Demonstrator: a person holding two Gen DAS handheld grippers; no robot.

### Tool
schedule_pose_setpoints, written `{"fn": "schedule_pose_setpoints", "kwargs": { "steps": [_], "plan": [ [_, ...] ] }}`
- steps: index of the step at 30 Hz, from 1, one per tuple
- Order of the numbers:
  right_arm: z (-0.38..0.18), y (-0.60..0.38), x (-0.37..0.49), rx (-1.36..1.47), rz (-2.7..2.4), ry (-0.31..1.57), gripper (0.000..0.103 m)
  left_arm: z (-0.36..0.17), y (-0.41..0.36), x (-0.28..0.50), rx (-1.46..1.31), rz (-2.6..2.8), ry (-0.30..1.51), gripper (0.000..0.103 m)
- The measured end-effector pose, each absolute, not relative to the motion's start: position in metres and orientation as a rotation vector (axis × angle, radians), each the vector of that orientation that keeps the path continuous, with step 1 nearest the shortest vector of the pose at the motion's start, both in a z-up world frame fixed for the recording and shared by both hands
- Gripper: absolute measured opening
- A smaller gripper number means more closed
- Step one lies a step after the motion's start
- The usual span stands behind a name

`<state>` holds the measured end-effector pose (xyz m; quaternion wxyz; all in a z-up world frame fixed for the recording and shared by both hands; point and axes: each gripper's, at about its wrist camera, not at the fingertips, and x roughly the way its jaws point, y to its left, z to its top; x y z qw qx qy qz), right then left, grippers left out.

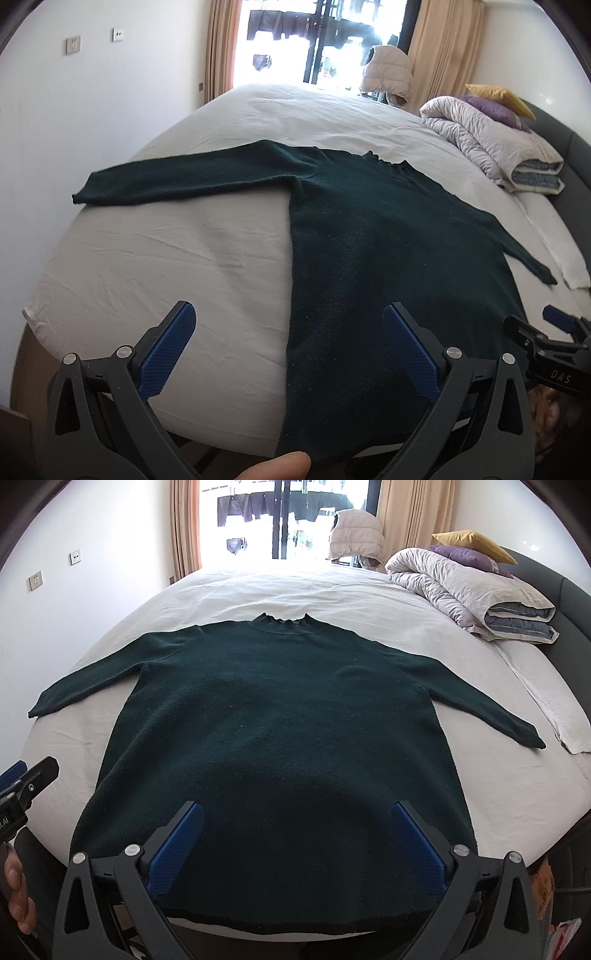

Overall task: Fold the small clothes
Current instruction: 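Grasp the sweater sleeve cuff with the left gripper and lift it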

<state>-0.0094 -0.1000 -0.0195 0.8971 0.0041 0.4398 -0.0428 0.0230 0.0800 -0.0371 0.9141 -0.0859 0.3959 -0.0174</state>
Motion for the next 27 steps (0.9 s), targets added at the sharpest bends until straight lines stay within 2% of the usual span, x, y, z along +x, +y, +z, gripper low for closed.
{"fn": "schedule_pose_setpoints", "kwargs": {
  "steps": [4,9,14,18,25,26,27],
  "plan": [
    [-0.019,-0.096,-0.002,0.042,-0.046,0.879,0.103,-0.051,0.139,0.048,-0.445,-0.098,0.814,0.103],
    [-0.021,-0.088,0.008,0.064,-0.001,0.851,0.103,-0.065,0.22,0.082,-0.67,-0.07,0.705,0.103],
    [-0.027,-0.084,0.022,0.129,0.056,0.854,0.103,-0.092,0.295,0.127,-0.901,-0.019,0.725,0.103],
    [-0.028,-0.08,0.028,0.155,0.078,0.84,0.103,-0.116,0.347,0.142,-1.112,0.043,0.64,0.102],
    [-0.034,-0.074,0.039,0.181,0.117,0.853,0.094,-0.125,0.391,0.182,-1.23,0.091,0.551,0.1],
    [-0.035,-0.074,0.038,0.183,0.12,0.853,0.094,-0.125,0.395,0.189,-1.235,0.094,0.555,0.091],
    [-0.035,-0.075,0.038,0.183,0.121,0.848,0.094,-0.122,0.399,0.194,-1.243,0.094,0.559,0.073]
  ]
}}
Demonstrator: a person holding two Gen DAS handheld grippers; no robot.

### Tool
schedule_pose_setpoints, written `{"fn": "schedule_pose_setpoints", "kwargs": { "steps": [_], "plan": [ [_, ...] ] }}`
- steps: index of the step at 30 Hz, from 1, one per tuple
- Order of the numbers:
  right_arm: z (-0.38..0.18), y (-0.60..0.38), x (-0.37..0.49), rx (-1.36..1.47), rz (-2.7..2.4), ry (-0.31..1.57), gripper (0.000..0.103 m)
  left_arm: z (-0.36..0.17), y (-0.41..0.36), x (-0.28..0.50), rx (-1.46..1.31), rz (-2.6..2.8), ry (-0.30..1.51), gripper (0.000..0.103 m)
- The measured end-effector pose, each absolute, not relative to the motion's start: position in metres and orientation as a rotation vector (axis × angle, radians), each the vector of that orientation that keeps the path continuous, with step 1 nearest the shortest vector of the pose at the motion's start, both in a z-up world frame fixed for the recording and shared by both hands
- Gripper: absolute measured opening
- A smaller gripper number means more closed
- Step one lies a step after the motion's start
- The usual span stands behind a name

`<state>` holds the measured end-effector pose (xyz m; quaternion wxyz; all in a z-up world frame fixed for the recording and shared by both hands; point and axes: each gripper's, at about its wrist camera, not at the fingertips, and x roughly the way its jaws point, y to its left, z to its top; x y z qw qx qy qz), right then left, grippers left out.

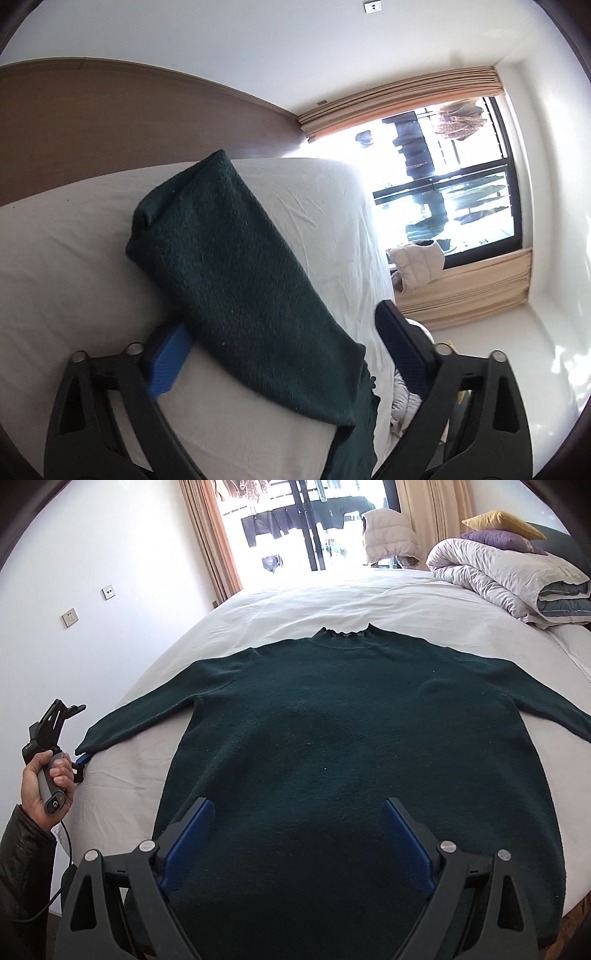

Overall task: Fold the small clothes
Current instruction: 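Grasp the sweater sleeve cuff with the left gripper and lift it, then lay the held sleeve across the sweater body and open the left gripper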

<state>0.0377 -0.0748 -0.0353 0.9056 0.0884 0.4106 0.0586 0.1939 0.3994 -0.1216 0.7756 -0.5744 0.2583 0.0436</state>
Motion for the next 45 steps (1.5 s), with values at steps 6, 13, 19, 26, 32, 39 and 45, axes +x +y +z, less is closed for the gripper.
{"fn": "schedule_pose_setpoints", "kwargs": {
  "steps": [6,13,19,26,32,39,45],
  "plan": [
    [-0.037,-0.091,0.034,0.216,0.096,0.822,0.094,-0.126,0.414,0.211,-1.248,0.125,0.595,0.016],
    [-0.047,-0.133,0.025,0.313,0.058,0.802,0.093,-0.048,0.301,0.25,-0.911,-0.008,0.594,0.012],
    [-0.055,-0.187,0.011,0.411,-0.007,0.778,0.093,0.013,0.115,0.314,-0.569,-0.21,0.632,0.012],
    [-0.071,-0.249,-0.005,0.5,-0.109,0.773,0.093,-0.004,-0.106,0.345,-0.308,-0.389,0.738,0.012],
    [-0.086,-0.282,-0.005,0.545,-0.16,0.8,0.093,-0.085,-0.233,0.316,-0.14,-0.416,0.863,0.012],
    [-0.082,-0.28,0.025,0.507,-0.108,0.802,0.093,-0.119,-0.222,0.287,-0.107,-0.444,0.892,0.088],
    [-0.069,-0.264,0.078,0.502,0.002,0.821,0.094,-0.061,-0.116,0.225,-0.134,-0.434,0.822,0.092]
  ]
}}
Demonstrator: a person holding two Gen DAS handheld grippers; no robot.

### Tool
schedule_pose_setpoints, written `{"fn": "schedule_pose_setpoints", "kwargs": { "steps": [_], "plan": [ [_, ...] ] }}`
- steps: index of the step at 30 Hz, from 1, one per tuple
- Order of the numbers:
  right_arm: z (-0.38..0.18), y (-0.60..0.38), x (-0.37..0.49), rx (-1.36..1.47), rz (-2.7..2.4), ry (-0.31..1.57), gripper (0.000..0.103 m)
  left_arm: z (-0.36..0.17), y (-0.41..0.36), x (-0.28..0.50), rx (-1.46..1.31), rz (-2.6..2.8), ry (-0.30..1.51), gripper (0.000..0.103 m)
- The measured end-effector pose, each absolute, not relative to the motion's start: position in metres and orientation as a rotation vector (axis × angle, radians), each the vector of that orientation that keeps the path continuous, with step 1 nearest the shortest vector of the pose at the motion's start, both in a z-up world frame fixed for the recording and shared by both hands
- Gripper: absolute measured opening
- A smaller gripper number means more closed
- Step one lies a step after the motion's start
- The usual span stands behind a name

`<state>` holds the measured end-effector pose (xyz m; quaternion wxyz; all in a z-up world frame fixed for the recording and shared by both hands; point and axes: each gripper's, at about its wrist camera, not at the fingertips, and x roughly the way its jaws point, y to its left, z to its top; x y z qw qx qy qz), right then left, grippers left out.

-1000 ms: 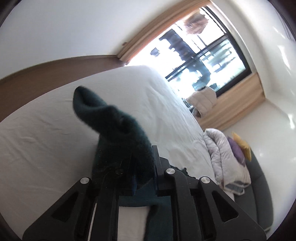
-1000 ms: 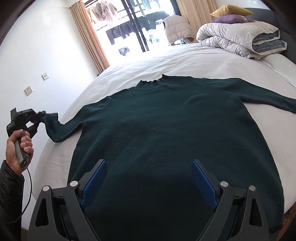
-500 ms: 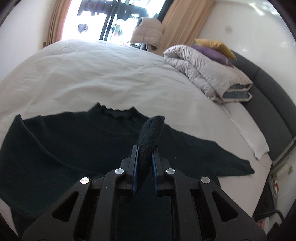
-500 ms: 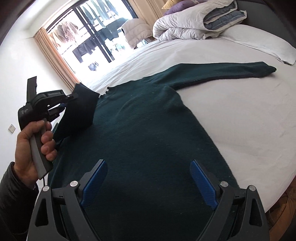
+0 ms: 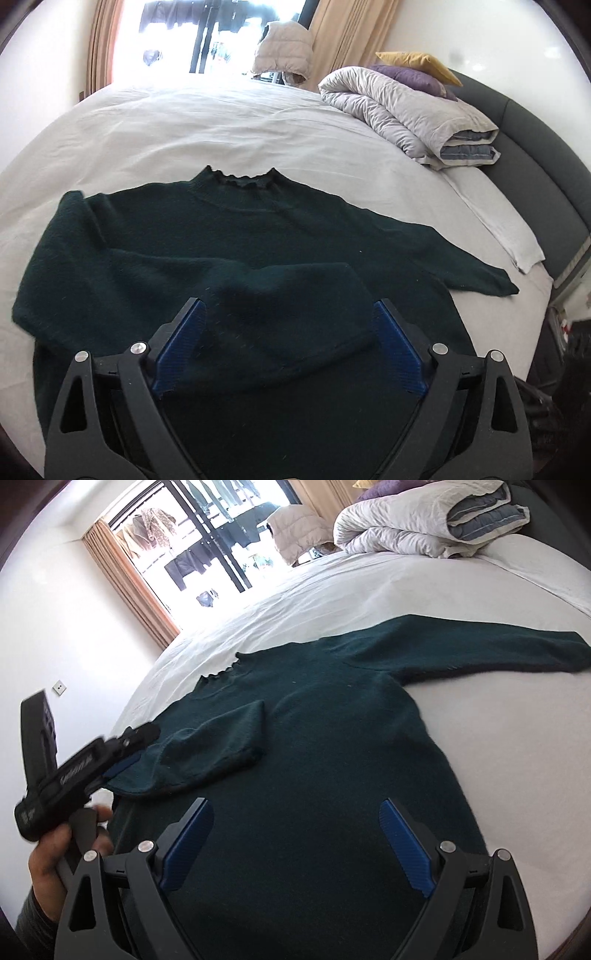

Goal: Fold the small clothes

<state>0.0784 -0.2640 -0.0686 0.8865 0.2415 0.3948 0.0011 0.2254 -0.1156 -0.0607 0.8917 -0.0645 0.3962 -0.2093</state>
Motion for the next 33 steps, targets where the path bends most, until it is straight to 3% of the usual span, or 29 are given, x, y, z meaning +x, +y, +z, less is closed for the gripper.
{"fn": "schedule_pose_setpoints", "kwargs": {
  "steps": [8,13,14,15,17,18,19,28,33],
  "plan": [
    [-0.097,-0.263,0.2,0.69,0.178,1.016,0.093,-0.079,-0.021,0.218,-0.247,-0.257,0.767,0.092],
    [-0.116,-0.263,0.228,0.777,0.175,1.045,0.084,-0.114,0.001,0.214,-0.266,-0.238,0.773,0.092],
    [-0.115,-0.259,0.232,0.77,0.19,1.046,0.078,-0.115,0.006,0.214,-0.285,-0.244,0.766,0.092],
    [-0.113,-0.257,0.235,0.757,0.199,1.055,0.063,-0.115,0.01,0.214,-0.296,-0.247,0.76,0.092],
    [-0.109,-0.249,0.242,0.683,0.191,1.073,0.049,-0.12,0.015,0.216,-0.299,-0.251,0.759,0.092],
    [-0.106,-0.245,0.246,0.655,0.215,1.081,0.02,-0.122,0.017,0.217,-0.3,-0.252,0.758,0.092],
    [-0.102,-0.243,0.248,0.636,0.212,1.081,0.012,-0.123,0.018,0.218,-0.301,-0.252,0.756,0.092],
    [-0.03,-0.251,0.273,0.468,0.228,0.892,0.007,-0.124,0.024,0.215,-0.307,-0.257,0.737,0.092],
    [-0.03,-0.302,0.267,0.513,0.171,0.775,0.005,-0.122,0.029,0.209,-0.322,-0.262,0.727,0.092]
  ]
}}
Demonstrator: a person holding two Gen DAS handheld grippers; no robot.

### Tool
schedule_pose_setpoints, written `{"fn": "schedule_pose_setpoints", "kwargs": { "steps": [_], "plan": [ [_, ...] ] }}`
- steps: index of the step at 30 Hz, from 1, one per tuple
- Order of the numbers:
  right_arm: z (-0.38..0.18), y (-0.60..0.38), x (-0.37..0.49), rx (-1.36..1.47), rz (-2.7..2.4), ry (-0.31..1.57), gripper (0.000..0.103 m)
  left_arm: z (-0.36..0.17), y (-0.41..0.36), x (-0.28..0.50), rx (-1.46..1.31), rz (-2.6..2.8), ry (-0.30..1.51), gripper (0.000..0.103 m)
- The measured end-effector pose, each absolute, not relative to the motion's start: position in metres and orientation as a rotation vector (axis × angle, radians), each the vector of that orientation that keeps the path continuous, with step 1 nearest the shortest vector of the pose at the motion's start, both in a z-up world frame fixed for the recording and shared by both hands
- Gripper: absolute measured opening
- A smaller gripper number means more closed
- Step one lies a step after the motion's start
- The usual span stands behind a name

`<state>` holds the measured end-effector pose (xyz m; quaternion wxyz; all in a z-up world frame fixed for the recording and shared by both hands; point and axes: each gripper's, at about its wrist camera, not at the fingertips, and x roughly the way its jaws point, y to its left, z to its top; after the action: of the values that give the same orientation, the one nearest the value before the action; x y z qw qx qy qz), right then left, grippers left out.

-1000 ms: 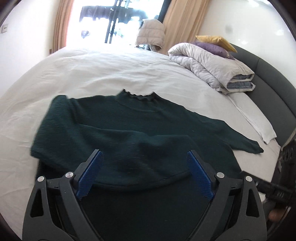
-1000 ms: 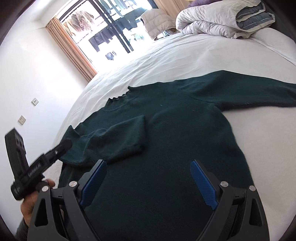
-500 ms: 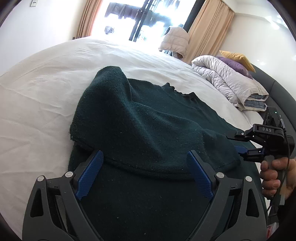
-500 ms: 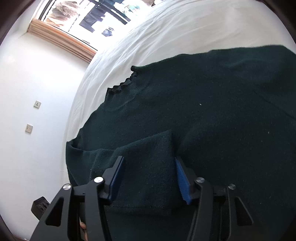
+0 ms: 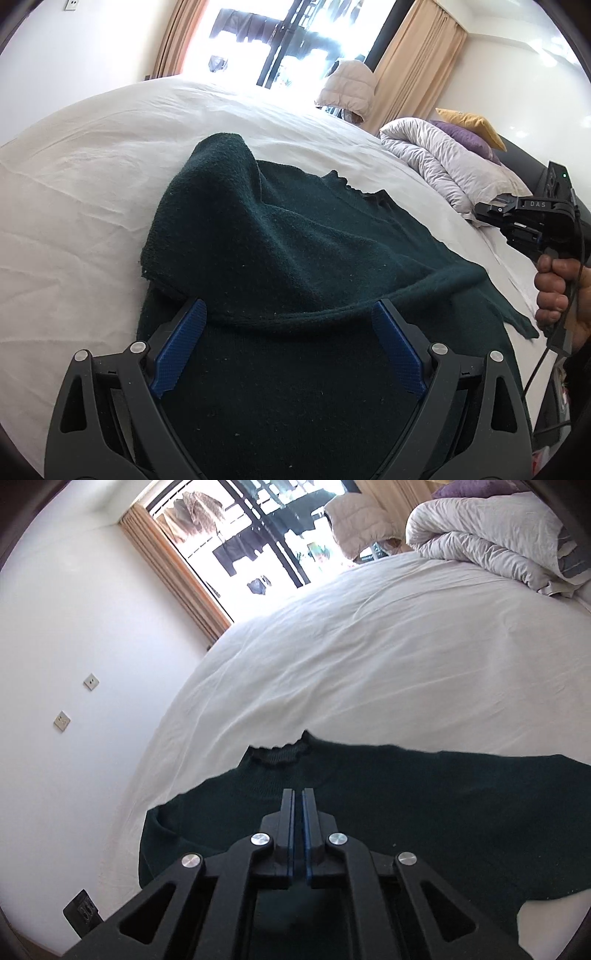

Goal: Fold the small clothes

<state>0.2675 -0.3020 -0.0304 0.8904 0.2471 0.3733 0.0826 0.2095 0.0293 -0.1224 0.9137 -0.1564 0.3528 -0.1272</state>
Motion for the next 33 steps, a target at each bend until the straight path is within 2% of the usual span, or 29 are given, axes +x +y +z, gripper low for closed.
{"fn": "schedule_pose_setpoints", "kwargs": {
  "steps": [3,5,7,9,11,17,18,19,21,24,30,33],
  "plan": [
    [-0.067,-0.327,0.262,0.59,0.099,0.865,0.005,-0.122,0.032,0.208,-0.341,-0.27,0.719,0.092],
    [-0.085,-0.321,0.261,0.61,0.157,0.965,0.009,-0.122,0.031,0.207,-0.335,-0.267,0.719,0.092],
    [-0.092,-0.307,0.259,0.59,0.203,1.01,0.05,-0.122,0.03,0.207,-0.328,-0.263,0.718,0.092],
    [-0.098,-0.298,0.259,0.592,0.237,1.045,0.055,-0.121,0.03,0.207,-0.332,-0.266,0.716,0.092],
    [-0.109,-0.291,0.261,0.638,0.247,1.121,0.055,-0.121,0.031,0.207,-0.338,-0.268,0.713,0.092],
    [-0.114,-0.26,0.258,0.562,0.304,1.165,0.055,-0.12,0.036,0.205,-0.363,-0.278,0.693,0.092],
    [-0.115,-0.26,0.261,0.566,0.306,1.158,0.051,-0.12,0.037,0.205,-0.367,-0.279,0.69,0.092],
    [-0.117,-0.262,0.266,0.589,0.306,1.163,0.033,-0.119,0.037,0.205,-0.371,-0.278,0.687,0.092],
    [-0.117,-0.258,0.275,0.591,0.282,1.163,0.014,-0.119,0.04,0.203,-0.382,-0.278,0.676,0.092],
    [-0.098,-0.249,0.279,0.497,0.263,1.102,0.012,-0.119,0.045,0.203,-0.409,-0.274,0.667,0.092],
    [-0.029,-0.245,0.281,0.415,0.309,0.832,0.011,-0.121,0.048,0.202,-0.422,-0.27,0.663,0.092],
    [-0.031,-0.263,0.284,0.401,0.273,0.803,0.011,-0.121,0.048,0.202,-0.422,-0.268,0.665,0.092]
  ]
}}
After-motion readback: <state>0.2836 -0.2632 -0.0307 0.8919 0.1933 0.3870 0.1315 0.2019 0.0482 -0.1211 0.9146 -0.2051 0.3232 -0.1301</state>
